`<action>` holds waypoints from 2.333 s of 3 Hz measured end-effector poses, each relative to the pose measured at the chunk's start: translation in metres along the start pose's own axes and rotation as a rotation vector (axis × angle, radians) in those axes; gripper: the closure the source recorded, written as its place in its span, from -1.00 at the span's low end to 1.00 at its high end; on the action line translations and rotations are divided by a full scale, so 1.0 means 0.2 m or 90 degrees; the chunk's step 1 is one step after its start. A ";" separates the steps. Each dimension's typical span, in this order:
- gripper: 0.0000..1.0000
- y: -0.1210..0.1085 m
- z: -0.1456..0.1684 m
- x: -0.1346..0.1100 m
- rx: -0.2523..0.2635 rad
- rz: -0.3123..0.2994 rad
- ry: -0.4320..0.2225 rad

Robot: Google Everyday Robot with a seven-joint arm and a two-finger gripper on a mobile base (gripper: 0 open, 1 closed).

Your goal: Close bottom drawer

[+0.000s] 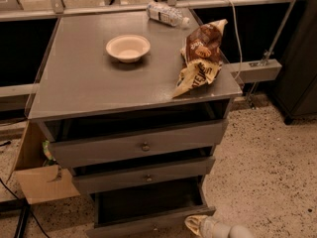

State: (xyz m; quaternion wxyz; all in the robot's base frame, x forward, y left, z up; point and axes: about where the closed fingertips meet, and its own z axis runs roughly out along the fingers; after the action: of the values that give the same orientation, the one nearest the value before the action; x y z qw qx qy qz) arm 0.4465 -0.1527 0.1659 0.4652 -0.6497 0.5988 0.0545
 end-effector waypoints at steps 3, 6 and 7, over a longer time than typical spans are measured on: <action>1.00 -0.14 0.09 0.00 0.026 -0.024 -0.004; 1.00 -0.36 0.23 -0.03 0.093 -0.063 -0.043; 1.00 -0.46 0.29 -0.02 0.116 -0.075 -0.053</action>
Offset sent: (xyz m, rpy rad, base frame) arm 0.0520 0.0031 0.0136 -0.0148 -0.0713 -0.0156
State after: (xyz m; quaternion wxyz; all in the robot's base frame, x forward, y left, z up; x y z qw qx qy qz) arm 0.5499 -0.1239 0.1857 0.5492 -0.6359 0.5422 -0.0007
